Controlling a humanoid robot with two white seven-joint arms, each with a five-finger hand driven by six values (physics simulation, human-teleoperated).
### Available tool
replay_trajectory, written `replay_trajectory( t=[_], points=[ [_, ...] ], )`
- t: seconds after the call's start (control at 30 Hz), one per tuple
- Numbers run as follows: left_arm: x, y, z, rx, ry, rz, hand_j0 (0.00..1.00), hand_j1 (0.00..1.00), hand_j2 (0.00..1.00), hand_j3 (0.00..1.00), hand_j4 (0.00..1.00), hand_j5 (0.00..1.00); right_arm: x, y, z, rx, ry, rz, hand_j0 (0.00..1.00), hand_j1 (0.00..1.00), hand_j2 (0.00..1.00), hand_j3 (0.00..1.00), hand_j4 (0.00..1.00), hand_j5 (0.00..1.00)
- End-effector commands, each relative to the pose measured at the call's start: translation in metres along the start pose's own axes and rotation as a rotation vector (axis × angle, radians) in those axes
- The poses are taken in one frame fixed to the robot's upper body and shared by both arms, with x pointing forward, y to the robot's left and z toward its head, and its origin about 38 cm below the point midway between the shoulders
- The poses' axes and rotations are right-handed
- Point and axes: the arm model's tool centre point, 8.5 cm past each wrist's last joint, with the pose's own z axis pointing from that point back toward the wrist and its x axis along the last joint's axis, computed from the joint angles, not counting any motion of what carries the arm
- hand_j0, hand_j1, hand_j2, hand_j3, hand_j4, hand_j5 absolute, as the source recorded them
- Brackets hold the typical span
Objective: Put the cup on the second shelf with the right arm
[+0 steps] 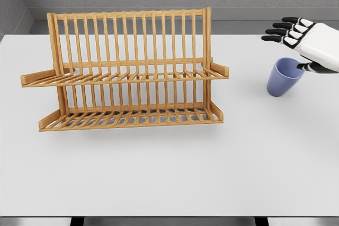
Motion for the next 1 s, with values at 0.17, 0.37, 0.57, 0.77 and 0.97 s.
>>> replay_trajectory(
  t=[0.17, 0.37, 0.57, 0.77, 0.97],
  points=[
    [0.001, 0.0, 0.0, 0.0, -0.002, 0.001, 1.0, 1.0, 1.0, 1.0, 1.0, 1.0, -0.003, 0.012, 0.008, -0.011, 0.025, -0.071, 1.0, 1.0, 1.0, 1.0, 1.0, 1.0],
    [0.0, 0.0, 0.0, 0.0, 0.0, 0.0, 1.0, 1.0, 1.0, 1.0, 1.0, 1.0, -0.025, 0.007, 0.025, 0.422, 0.079, -0.083, 1.0, 1.0, 1.0, 1.0, 1.0, 1.0],
    [0.001, 0.0, 0.0, 0.0, -0.002, 0.0, 1.0, 1.0, 1.0, 1.0, 1.0, 1.0, -0.043, -0.002, 0.013, 0.298, 0.112, -0.18, 1.0, 1.0, 1.0, 1.0, 1.0, 1.0],
    [0.0, 0.0, 0.0, 0.0, 0.0, 0.0, 1.0, 1.0, 1.0, 1.0, 1.0, 1.0, -0.049, 0.033, -0.018, 0.362, 0.093, -0.255, 1.0, 1.0, 1.0, 1.0, 1.0, 1.0],
    [0.0, 0.0, 0.0, 0.0, 0.0, 0.0, 1.0, 1.0, 1.0, 1.0, 1.0, 1.0, -0.056, 0.053, -0.015, 0.401, 0.124, -0.296, 1.0, 1.0, 1.0, 1.0, 1.0, 1.0]
  ],
)
